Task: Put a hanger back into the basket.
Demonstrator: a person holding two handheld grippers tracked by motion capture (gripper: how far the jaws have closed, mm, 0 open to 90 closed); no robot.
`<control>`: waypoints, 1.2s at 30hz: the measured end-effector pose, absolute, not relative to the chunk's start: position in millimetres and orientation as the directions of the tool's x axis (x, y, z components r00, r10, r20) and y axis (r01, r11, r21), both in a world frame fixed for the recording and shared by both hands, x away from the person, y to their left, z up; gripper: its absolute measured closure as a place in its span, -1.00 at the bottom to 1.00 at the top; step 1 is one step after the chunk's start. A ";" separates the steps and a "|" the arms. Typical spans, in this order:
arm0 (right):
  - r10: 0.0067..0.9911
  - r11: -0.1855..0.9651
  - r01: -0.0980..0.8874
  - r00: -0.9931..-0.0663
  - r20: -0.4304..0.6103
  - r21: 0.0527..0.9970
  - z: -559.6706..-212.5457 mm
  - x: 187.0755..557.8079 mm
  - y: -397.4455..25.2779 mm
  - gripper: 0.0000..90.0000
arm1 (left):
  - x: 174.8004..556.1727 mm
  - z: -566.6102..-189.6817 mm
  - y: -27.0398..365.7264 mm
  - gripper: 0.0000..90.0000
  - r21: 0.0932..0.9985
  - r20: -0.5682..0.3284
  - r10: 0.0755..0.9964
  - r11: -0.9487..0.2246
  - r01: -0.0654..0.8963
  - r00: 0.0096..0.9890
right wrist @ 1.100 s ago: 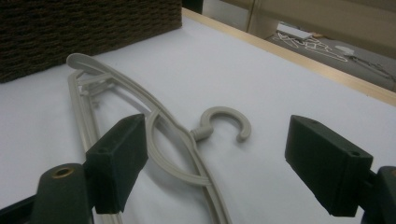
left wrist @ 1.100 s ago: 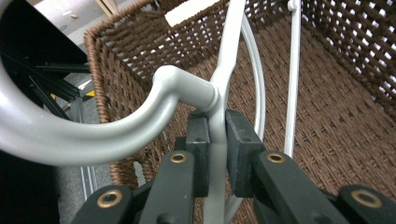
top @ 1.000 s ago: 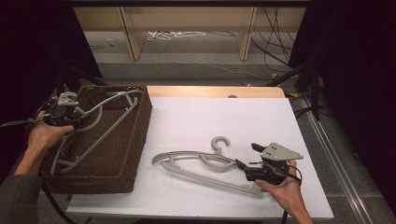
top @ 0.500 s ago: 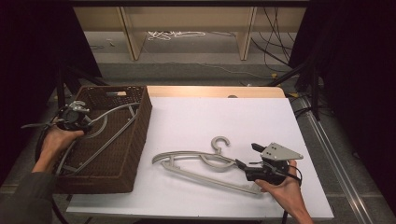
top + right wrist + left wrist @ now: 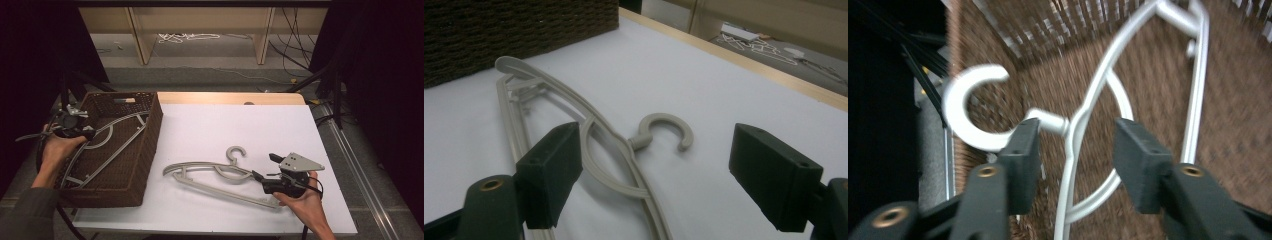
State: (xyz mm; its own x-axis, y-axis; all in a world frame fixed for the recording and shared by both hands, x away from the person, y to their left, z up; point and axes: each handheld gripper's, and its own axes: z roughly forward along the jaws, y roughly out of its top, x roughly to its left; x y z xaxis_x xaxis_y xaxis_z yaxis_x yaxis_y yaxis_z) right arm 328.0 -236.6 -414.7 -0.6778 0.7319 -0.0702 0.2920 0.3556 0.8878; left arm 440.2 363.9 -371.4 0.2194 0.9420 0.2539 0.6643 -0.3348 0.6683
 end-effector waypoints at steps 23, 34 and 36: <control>0.727 0.346 0.293 -0.684 -0.057 0.891 -418.6 328.9 -232.9 -0.52 | 357.7 -334.3 222.8 -0.56 0.918 -0.062 0.826 -0.174 0.357 0.560; 0.724 0.322 0.282 -0.688 -0.043 0.904 -423.2 331.0 -233.9 -0.58 | 330.5 -364.1 176.5 -0.63 0.952 -0.054 0.759 -0.156 0.262 0.648; 0.725 0.315 0.283 -0.687 -0.038 0.906 -424.0 330.9 -234.2 -0.60 | 329.3 -367.8 174.2 -0.62 0.950 -0.067 0.757 -0.150 0.273 0.649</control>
